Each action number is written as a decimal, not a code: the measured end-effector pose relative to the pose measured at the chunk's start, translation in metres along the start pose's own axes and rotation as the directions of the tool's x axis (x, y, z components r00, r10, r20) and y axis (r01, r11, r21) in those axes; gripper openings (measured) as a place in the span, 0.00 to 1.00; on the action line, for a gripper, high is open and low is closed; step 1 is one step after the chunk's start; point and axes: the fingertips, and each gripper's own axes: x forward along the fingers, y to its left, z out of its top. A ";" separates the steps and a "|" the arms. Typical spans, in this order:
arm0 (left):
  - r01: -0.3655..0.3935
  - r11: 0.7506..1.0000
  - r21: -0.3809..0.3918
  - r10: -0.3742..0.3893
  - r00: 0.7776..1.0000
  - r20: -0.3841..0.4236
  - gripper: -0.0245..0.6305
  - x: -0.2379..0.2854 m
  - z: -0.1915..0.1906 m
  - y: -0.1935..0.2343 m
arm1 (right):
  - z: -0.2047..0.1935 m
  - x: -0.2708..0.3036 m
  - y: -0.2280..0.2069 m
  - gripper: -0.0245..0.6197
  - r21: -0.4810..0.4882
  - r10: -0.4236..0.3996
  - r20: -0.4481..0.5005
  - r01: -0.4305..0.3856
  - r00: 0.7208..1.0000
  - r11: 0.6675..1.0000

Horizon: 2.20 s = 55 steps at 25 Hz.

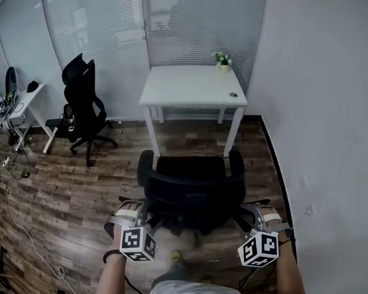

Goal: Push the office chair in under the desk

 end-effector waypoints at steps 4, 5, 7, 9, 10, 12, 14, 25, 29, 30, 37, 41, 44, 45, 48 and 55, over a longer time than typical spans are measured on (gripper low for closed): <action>0.001 1.000 0.014 -0.001 1.000 0.014 0.34 0.026 -0.019 0.039 | 0.010 0.036 -0.030 0.30 0.013 -0.012 -0.005 0.012 1.000 1.000; 0.002 1.000 0.016 -0.002 1.000 0.018 0.34 0.033 -0.023 0.049 | 0.011 0.045 -0.038 0.30 0.018 -0.012 -0.011 0.012 1.000 1.000; 0.008 1.000 0.021 -0.008 1.000 0.023 0.34 0.046 -0.032 0.067 | 0.015 0.062 -0.053 0.30 0.029 -0.013 -0.019 0.013 1.000 1.000; 0.009 1.000 0.027 -0.009 1.000 0.026 0.34 0.060 -0.039 0.085 | 0.018 0.079 -0.067 0.30 0.035 -0.015 -0.025 0.016 1.000 0.999; 0.007 1.000 0.031 -0.008 1.000 0.029 0.34 0.068 -0.043 0.094 | 0.018 0.087 -0.074 0.30 0.039 -0.018 -0.029 0.019 0.999 0.999; 0.009 0.999 0.036 -0.010 0.999 0.035 0.34 0.081 -0.050 0.112 | 0.021 0.103 -0.088 0.30 0.047 -0.025 -0.038 0.026 0.999 0.999; 0.013 0.999 0.043 -0.015 0.999 0.043 0.34 0.093 -0.059 0.131 | 0.027 0.119 -0.102 0.30 0.054 -0.030 -0.045 0.032 0.999 0.998; 0.016 0.998 0.054 -0.020 0.998 0.057 0.34 0.161 -0.088 0.219 | 0.034 0.199 -0.180 0.30 0.071 -0.034 -0.049 0.037 0.998 0.997; 0.017 0.999 0.043 -0.019 0.999 0.050 0.35 0.189 -0.094 0.248 | 0.030 0.226 -0.208 0.30 0.064 -0.032 -0.042 0.035 0.999 0.997; 0.017 0.999 0.040 -0.019 0.999 0.049 0.35 0.196 -0.094 0.255 | 0.029 0.232 -0.216 0.30 0.062 -0.032 -0.042 0.034 0.999 0.997; 0.016 0.999 0.030 -0.017 0.999 0.035 0.35 0.237 -0.099 0.296 | 0.019 0.272 -0.259 0.29 0.051 -0.027 -0.025 0.028 0.999 0.998; 0.009 1.000 0.023 -0.010 0.999 0.032 0.35 0.258 -0.099 0.318 | 0.012 0.292 -0.284 0.29 0.043 -0.021 -0.015 0.021 1.000 0.999; 0.006 1.000 0.015 -0.006 1.000 0.024 0.35 0.273 -0.098 0.331 | 0.007 0.305 -0.299 0.29 0.038 -0.022 -0.008 0.022 1.000 0.999; 0.007 1.000 0.011 -0.008 1.000 0.019 0.35 0.278 -0.098 0.334 | 0.005 0.308 -0.303 0.29 0.038 -0.021 -0.004 0.021 1.000 0.999; -0.001 1.000 -0.001 0.001 1.000 0.012 0.36 0.289 -0.098 0.345 | 0.001 0.318 -0.314 0.29 0.033 -0.025 0.008 0.025 1.000 0.999; -0.013 1.000 -0.014 0.013 1.000 0.005 0.37 0.307 -0.100 0.363 | -0.003 0.337 -0.334 0.29 0.031 -0.027 0.023 0.026 0.999 0.999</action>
